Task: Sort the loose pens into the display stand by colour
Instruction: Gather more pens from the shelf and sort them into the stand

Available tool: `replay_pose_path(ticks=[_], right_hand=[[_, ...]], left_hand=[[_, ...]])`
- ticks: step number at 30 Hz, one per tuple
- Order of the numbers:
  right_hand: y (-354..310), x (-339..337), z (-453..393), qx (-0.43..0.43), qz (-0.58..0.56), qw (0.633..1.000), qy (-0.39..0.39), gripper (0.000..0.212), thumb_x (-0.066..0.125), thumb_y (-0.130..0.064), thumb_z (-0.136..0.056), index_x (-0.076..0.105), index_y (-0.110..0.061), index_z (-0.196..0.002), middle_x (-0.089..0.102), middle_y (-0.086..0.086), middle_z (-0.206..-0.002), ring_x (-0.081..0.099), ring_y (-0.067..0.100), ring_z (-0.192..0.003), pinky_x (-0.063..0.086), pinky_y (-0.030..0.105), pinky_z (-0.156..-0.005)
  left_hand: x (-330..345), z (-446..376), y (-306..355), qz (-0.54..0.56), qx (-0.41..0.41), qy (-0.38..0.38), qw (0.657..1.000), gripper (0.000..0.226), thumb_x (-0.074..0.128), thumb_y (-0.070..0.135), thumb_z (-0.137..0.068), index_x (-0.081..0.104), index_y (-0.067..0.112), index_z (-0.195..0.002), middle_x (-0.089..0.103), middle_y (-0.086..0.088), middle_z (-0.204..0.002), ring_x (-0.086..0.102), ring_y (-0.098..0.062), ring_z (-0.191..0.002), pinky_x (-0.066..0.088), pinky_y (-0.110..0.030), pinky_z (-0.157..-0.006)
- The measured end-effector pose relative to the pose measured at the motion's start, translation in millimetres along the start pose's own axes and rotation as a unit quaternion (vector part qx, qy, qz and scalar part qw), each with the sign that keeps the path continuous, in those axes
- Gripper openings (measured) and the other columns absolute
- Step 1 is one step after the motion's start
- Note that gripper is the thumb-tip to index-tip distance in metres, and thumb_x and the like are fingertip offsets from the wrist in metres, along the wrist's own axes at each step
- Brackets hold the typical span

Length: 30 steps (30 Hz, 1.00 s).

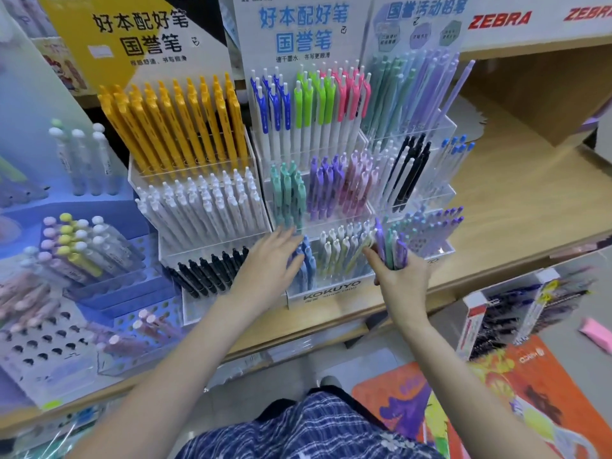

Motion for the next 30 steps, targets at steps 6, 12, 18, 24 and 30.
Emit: replay_pose_path(ticks=[6, 12, 18, 24, 30], right_hand=[[15.6, 14.2, 9.7, -0.019, 0.026, 0.999, 0.01, 0.045, 0.073, -0.019, -0.079, 0.04, -0.035, -0.052, 0.045, 0.016, -0.05, 0.048, 0.037, -0.051, 0.04, 0.041, -0.052], [19.6, 36.3, 17.4, -0.04, 0.044, 0.998, -0.004, 0.042, 0.072, -0.011, -0.08, 0.038, -0.024, -0.058, 0.035, -0.001, -0.052, 0.032, 0.014, -0.049, 0.027, 0.032, -0.052], [26.6, 30.5, 13.5, 0.007, 0.059, 0.998, -0.013, 0.038, 0.071, -0.019, -0.082, 0.042, -0.024, -0.058, 0.045, 0.011, -0.052, 0.049, 0.034, -0.051, 0.04, 0.039, -0.053], [-20.0, 27.8, 13.4, 0.088, -0.122, 0.979, -0.137, 0.029, 0.07, -0.014, -0.081, 0.053, -0.007, -0.058, 0.046, 0.001, -0.041, 0.037, 0.012, -0.033, 0.033, 0.022, -0.038], [-68.5, 57.0, 24.8, 0.061, -0.136, 0.949, -0.276, 0.026, 0.063, -0.008, -0.086, 0.052, -0.008, -0.062, 0.048, 0.001, -0.044, 0.037, 0.012, -0.033, 0.032, 0.021, -0.036]], left_hand=[[-1.3, -0.8, -1.8, 0.003, 0.008, -0.007, 1.0, 0.045, 0.033, 0.033, -0.1, 0.033, 0.019, -0.143, 0.019, 0.0, -0.154, 0.014, -0.013, -0.143, 0.006, -0.025, -0.114], [-4.2, -0.8, -1.2, 0.007, 0.011, 0.002, 1.0, 0.042, 0.036, 0.029, -0.1, 0.038, 0.017, -0.141, 0.022, -0.002, -0.153, 0.017, -0.014, -0.142, 0.008, -0.025, -0.114], [-4.3, -1.1, -2.0, 0.01, 0.02, -0.001, 1.0, 0.042, 0.036, 0.028, -0.1, 0.036, 0.019, -0.142, 0.021, 0.001, -0.153, 0.016, -0.013, -0.142, 0.007, -0.023, -0.113], [-34.4, 1.1, -0.3, 0.149, -0.005, 0.082, 0.985, 0.036, 0.045, 0.026, -0.097, 0.052, 0.017, -0.131, 0.047, -0.001, -0.139, 0.039, -0.014, -0.13, 0.023, -0.024, -0.108], [-59.2, -2.5, 31.6, 0.484, 0.004, 0.026, 0.875, 0.015, 0.062, 0.006, -0.086, 0.068, 0.019, -0.091, 0.069, 0.009, -0.088, 0.065, 0.0, -0.082, 0.049, -0.012, -0.073]])
Point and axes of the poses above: each hand's wrist, its own z-axis away from the middle knuckle, its own x-axis out of the palm, y = z × x, the point moved 10 cm from there along -z, towards the middle knuckle
